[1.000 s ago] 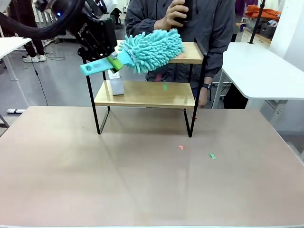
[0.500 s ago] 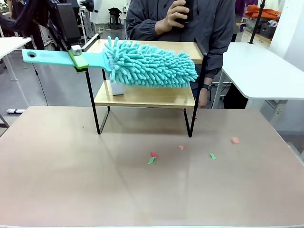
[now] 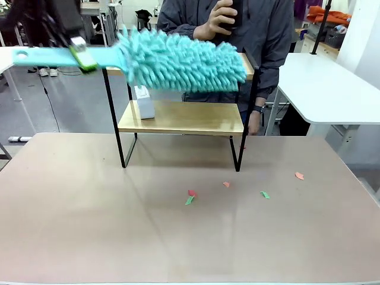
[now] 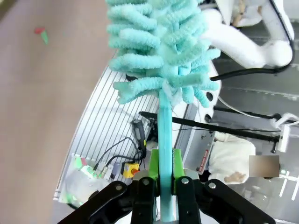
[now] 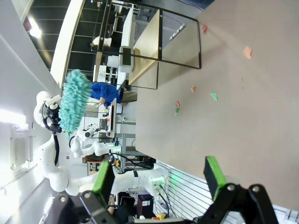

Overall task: Clean the shelf.
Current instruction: Clean the remaining tier of the Shelf with the Duster once objects are removed.

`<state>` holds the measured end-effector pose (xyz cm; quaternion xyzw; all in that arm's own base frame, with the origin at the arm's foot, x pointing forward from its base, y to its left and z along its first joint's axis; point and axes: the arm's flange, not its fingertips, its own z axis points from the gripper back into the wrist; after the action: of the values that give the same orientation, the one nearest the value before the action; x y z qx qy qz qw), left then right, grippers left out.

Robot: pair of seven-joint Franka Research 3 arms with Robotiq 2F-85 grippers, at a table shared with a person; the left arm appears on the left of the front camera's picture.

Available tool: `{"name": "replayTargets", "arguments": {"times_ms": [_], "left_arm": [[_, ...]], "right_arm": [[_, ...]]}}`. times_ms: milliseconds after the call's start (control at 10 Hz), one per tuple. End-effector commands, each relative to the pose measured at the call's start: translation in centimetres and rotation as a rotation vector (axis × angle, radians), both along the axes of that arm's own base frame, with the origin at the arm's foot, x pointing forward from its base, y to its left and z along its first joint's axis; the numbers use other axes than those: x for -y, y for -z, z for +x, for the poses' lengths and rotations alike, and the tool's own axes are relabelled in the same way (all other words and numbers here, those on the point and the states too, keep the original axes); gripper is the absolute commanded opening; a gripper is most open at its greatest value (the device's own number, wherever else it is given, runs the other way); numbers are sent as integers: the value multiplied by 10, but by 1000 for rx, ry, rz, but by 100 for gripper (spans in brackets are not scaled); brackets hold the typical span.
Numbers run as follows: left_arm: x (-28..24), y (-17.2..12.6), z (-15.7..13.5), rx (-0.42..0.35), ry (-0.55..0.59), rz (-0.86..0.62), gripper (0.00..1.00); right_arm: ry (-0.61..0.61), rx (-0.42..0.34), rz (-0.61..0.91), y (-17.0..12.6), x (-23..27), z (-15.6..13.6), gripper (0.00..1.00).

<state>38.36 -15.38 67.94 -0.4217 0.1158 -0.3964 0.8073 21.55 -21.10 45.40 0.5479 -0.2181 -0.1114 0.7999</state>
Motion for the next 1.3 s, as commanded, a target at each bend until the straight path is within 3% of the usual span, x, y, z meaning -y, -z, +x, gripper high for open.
{"name": "replayTargets", "arguments": {"times_ms": [0,200,400,600,800,900,1200], "left_arm": [[-81,-22,-32,92,-111,-183,12],[-160,-28,-58,173,-340,-289,12],[-236,-5,-76,145,-564,-379,12],[-286,64,-82,22,-790,-437,12],[-321,139,-72,-173,-923,-520,12],[-335,174,-65,-254,-959,-527,12],[-338,226,-44,-371,-841,-524,12]], "right_arm": [[-5,30,2,-1,0,1,100],[-5,30,2,-1,0,1,100],[-5,30,2,-1,0,1,100],[-5,30,2,-1,0,1,100],[-5,30,2,-1,0,1,100],[-5,30,2,-1,0,1,100],[-5,30,2,-1,0,1,100]]}}
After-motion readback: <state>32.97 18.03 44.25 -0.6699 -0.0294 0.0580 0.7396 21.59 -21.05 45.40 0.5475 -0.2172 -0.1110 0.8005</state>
